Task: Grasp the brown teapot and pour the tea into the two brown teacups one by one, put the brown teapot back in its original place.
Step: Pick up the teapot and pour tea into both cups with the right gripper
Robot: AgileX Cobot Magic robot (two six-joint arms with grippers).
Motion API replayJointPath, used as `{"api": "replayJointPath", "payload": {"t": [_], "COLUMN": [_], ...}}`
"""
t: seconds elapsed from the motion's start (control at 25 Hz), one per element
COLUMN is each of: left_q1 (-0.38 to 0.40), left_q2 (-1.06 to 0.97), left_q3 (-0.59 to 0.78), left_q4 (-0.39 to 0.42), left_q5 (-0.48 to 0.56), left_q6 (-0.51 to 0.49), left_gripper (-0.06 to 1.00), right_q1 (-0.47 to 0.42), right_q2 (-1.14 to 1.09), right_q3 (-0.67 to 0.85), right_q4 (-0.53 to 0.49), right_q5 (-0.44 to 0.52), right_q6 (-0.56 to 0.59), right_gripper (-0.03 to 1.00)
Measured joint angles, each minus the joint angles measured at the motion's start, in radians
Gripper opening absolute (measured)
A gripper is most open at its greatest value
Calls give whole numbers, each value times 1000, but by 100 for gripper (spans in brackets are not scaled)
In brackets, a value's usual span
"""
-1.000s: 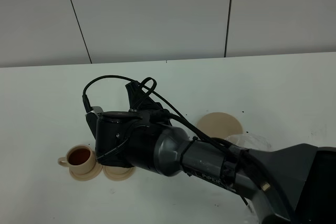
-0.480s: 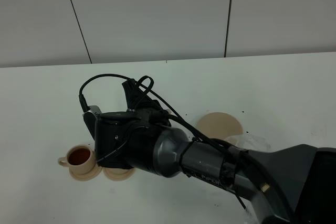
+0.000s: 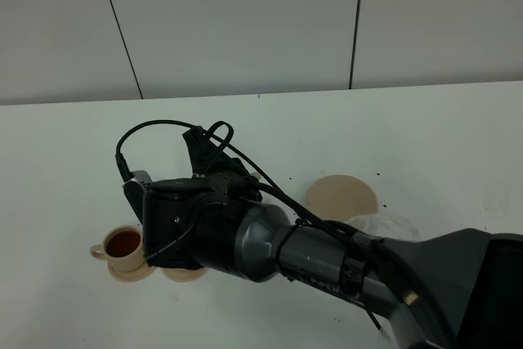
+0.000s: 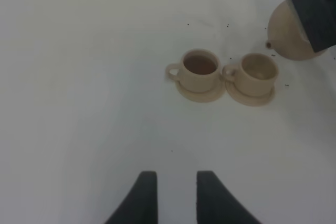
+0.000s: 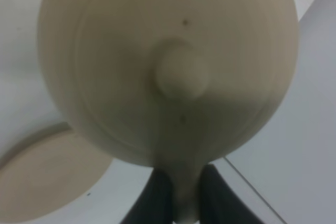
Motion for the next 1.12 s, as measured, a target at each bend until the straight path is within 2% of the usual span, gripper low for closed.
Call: {"api": "replayJointPath", "payload": {"t": [1.12], "left_q1": [0], "left_q2": [0], "left_q3": [0], "left_q4": [0], "left_q5": [0], "left_q6": [0], "left_gripper": [25], "right_q1": [11], "right_q2": [22], "right_q3": [1], "right_q4": [-85], "right_q5": [-40], "right_q6": [-96], "right_gripper": [10]}}
